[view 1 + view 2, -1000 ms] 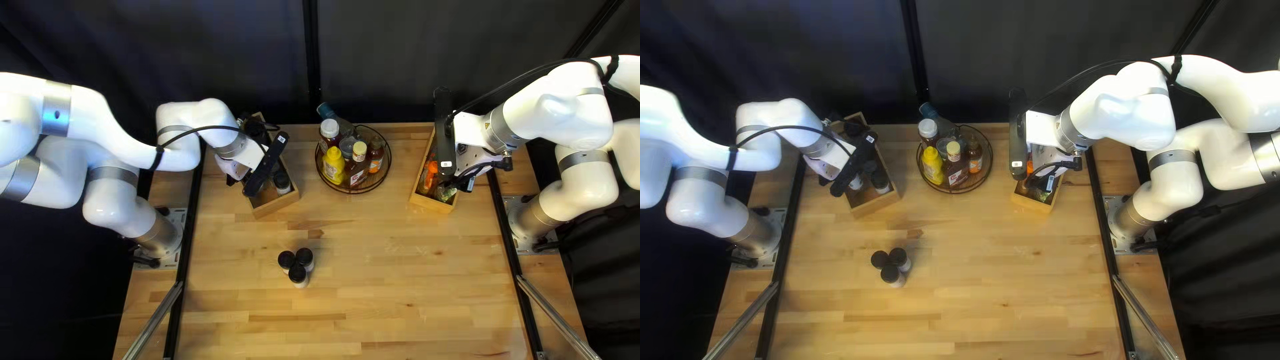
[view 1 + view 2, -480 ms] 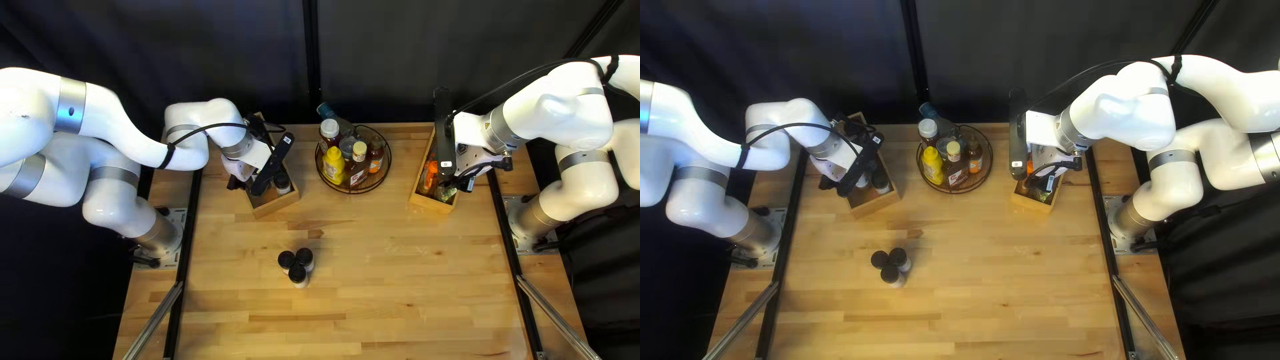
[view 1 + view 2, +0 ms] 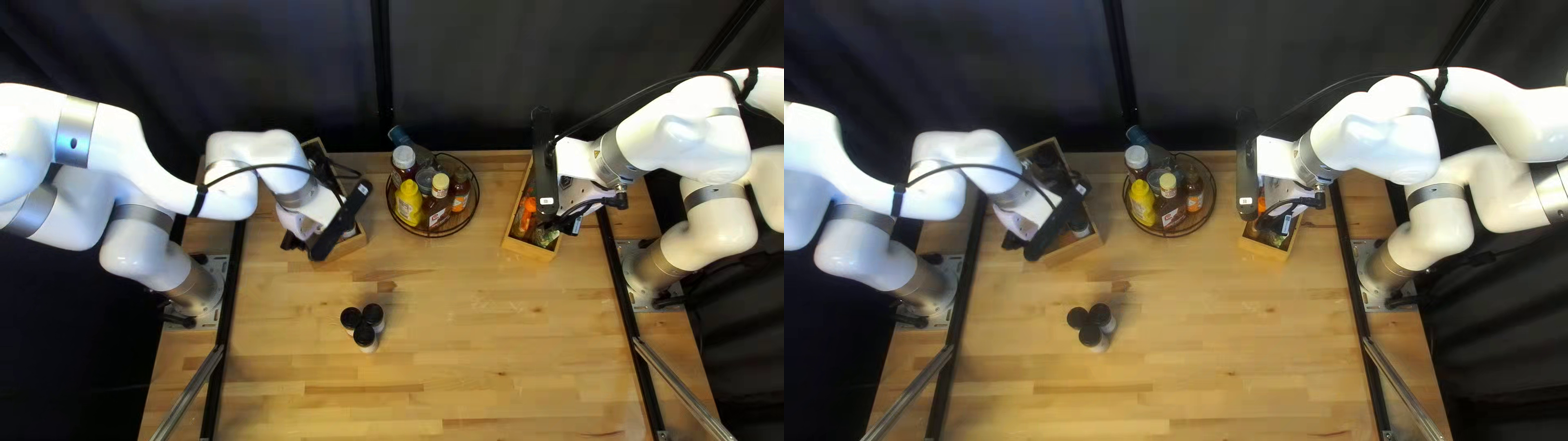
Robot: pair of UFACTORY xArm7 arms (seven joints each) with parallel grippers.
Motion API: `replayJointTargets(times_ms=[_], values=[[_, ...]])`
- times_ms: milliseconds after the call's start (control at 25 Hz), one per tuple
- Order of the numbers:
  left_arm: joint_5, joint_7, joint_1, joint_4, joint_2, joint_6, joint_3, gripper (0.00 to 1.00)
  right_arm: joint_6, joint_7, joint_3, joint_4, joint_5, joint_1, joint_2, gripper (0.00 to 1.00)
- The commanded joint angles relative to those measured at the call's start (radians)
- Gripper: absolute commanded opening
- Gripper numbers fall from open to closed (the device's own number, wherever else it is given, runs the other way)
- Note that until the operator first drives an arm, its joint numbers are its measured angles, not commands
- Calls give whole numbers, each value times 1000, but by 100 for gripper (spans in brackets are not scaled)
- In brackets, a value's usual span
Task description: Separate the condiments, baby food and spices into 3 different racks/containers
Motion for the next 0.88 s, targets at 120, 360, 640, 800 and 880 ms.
replayJointTargets(times_ms=[120,360,640,800,880], values=[[-103,-137,-85,34,94,-43,-83,100,0,0,0,0,0,0,0,100],[-158,-212,-125,39,170,-114,-123,100,0,0,0,0,0,0,0,100],[-153,-305,-137,46,251,-226,-160,100,0,0,0,0,0,0,0,100],[-141,-340,-137,59,301,-278,-171,100,0,0,0,0,0,0,0,100],[-130,-362,-137,63,317,-294,-177,100,0,0,0,0,0,0,0,100]])
